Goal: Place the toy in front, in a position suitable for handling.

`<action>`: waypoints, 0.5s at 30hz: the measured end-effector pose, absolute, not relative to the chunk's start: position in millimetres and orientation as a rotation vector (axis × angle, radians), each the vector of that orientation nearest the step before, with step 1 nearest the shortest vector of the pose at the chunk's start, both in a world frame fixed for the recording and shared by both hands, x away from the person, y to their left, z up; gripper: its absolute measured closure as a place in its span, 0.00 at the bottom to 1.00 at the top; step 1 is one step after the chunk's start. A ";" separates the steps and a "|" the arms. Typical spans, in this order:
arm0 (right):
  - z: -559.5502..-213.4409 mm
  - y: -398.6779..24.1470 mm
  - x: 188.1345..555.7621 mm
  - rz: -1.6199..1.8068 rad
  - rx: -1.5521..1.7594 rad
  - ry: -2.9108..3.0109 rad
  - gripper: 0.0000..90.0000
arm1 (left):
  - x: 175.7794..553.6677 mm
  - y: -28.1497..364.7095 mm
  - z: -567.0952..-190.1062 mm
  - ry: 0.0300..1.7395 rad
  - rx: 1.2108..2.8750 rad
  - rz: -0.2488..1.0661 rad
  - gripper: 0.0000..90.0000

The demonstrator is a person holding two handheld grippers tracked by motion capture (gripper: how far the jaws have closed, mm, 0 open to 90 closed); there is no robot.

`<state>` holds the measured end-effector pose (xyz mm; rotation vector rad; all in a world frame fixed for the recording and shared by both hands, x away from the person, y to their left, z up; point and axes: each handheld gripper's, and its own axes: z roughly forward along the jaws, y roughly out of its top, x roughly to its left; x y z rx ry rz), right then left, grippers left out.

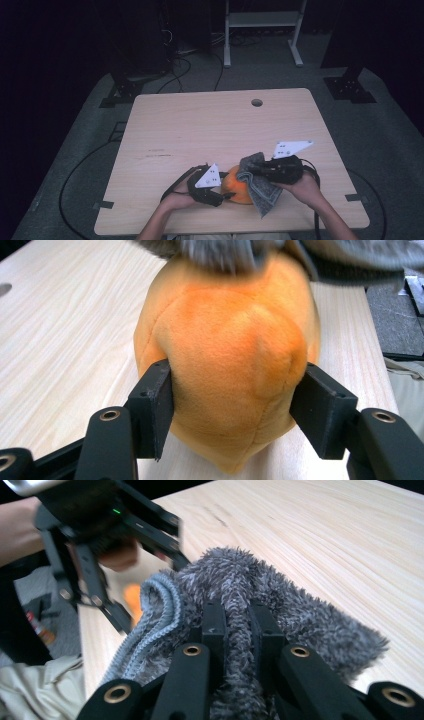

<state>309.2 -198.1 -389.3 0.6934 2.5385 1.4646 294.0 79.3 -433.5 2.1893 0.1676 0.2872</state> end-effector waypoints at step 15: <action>-399.6 -203.0 296.3 1.536 0.692 2.445 0.89 | 293.3 67.9 -419.5 0.263 2.129 0.255 0.26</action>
